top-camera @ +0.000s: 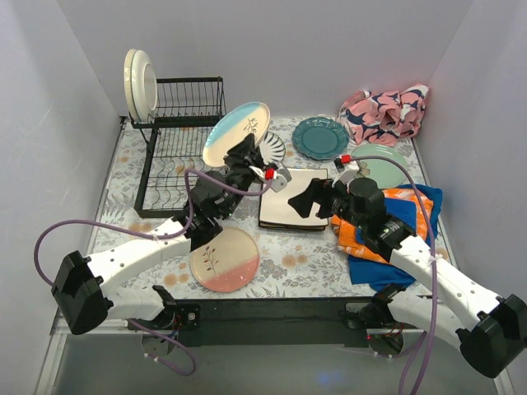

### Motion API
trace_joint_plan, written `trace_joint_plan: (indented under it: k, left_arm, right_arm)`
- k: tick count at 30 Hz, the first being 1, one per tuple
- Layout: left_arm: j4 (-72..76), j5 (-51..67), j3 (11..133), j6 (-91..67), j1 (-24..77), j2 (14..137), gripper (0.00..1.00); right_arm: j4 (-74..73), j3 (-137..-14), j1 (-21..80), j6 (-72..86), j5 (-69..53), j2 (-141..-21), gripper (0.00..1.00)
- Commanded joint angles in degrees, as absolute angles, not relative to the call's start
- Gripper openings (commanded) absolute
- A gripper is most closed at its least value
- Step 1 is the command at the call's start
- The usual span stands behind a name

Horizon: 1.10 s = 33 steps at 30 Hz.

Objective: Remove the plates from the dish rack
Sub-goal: Place the plate at the center of the board.

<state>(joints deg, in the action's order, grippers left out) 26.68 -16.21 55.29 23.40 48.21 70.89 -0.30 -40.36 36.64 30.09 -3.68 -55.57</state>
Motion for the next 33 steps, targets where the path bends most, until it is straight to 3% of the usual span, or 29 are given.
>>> trace_joint_plan:
  k: [1,10,20,26,33]
  left_arm:
    - [42.36,-26.44,53.62,32.95,53.60,63.55,0.00]
    - [63.25,-38.66,37.01,45.51,68.02,64.86,0.00]
    - [75.83,-44.91,30.41,56.15,81.81,72.32,0.00]
    - [86.30,-45.18,29.88,60.47,84.37,82.60,0.00]
    - [88.42,-43.51,30.32,60.29,85.25,88.33,0.00]
  right_arm:
    - [0.79,-39.64,35.25,35.94,-1.85,-50.29,0.97]
    - [-2.99,-48.68,28.93,34.80,-4.21,-48.87,0.96]
    - [-2.46,-55.54,22.85,32.69,-24.31,-53.25,0.98]
    - [3.41,-54.24,22.76,37.87,-36.63,-58.35,0.97]
    - [1.24,-48.71,22.94,35.96,-35.43,-59.85,0.90]
